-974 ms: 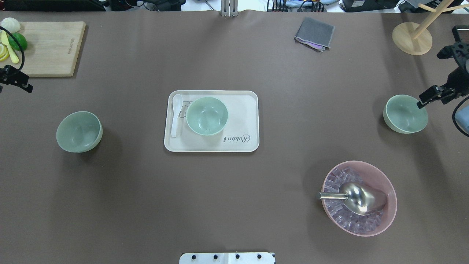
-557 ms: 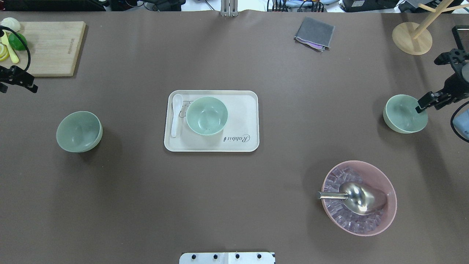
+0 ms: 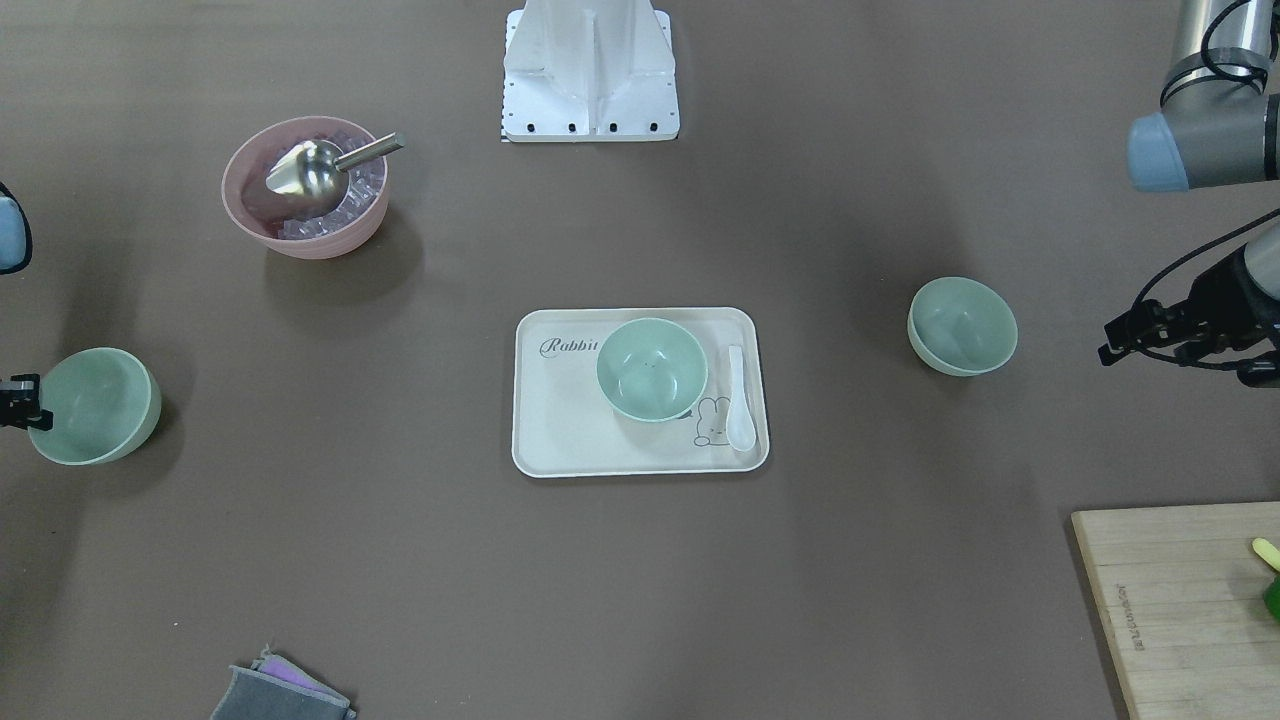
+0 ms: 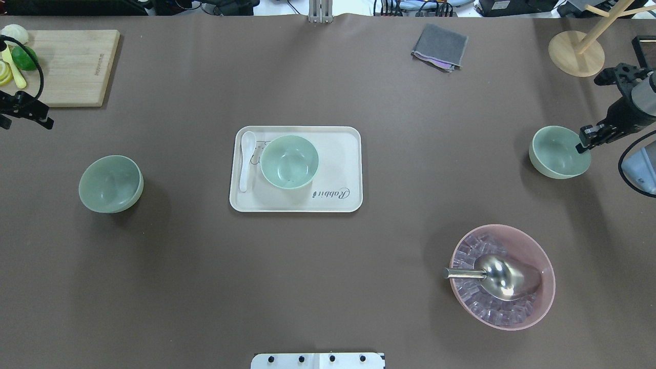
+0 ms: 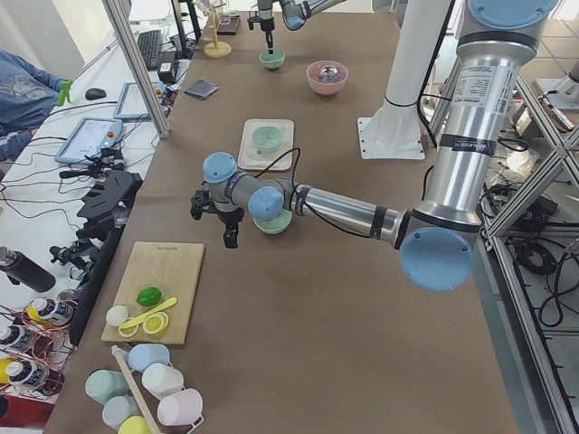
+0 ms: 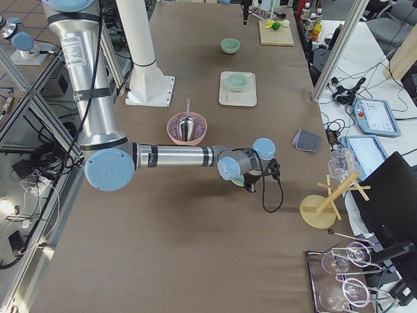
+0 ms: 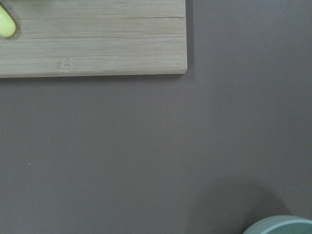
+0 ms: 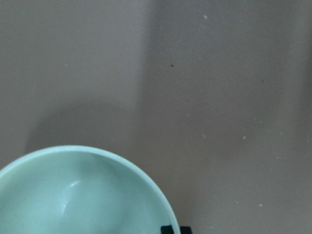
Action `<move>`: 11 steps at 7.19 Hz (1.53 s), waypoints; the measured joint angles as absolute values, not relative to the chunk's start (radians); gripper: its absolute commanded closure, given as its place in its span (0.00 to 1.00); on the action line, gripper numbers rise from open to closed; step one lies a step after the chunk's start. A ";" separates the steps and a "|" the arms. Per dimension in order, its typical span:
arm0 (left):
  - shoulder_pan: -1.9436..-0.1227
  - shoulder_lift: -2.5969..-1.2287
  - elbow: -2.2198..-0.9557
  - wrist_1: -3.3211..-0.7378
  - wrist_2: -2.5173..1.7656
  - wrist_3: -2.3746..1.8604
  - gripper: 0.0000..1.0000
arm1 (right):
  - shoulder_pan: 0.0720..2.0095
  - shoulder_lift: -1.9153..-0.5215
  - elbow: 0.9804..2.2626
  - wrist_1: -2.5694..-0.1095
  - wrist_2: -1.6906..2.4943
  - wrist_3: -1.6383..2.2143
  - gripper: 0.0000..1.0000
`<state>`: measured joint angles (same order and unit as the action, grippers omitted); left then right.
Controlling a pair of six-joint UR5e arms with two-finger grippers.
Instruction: Stack green bowls together
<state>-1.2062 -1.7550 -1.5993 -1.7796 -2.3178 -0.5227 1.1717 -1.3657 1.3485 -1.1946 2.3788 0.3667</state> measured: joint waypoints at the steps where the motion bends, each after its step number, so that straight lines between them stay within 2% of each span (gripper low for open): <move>1: -1.196 -1.765 -1.599 -1.777 -2.304 -0.543 0.03 | 1.176 -1.350 1.372 -1.202 2.408 0.400 1.00; 3: -1.149 -1.783 -1.591 -1.777 -2.266 -0.583 0.03 | 1.202 -1.323 1.476 -1.256 2.477 0.500 1.00; 6: -1.066 -1.781 -1.564 -1.809 -2.258 -0.595 0.07 | 1.115 -1.154 1.541 -1.319 2.491 0.794 1.00; 8: -1.015 -1.754 -1.568 -1.885 -2.266 -0.598 0.22 | 1.015 -1.055 1.543 -1.319 2.425 0.965 1.00; 9: -0.999 -1.745 -1.569 -1.900 -2.267 -0.600 0.37 | 0.968 -1.011 1.542 -1.319 2.381 1.040 1.00; 10: -0.988 -1.736 -1.571 -1.906 -2.267 -0.601 0.60 | 0.926 -0.970 1.539 -1.319 2.340 1.104 1.00; 11: -0.982 -1.729 -1.576 -1.907 -2.273 -0.603 1.00 | 0.892 -0.938 1.537 -1.318 2.309 1.153 1.00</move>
<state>-0.9819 -1.7291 -1.5761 -1.9070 -2.2733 -0.6031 0.8922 -0.9383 1.5370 -1.3183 2.3086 1.1531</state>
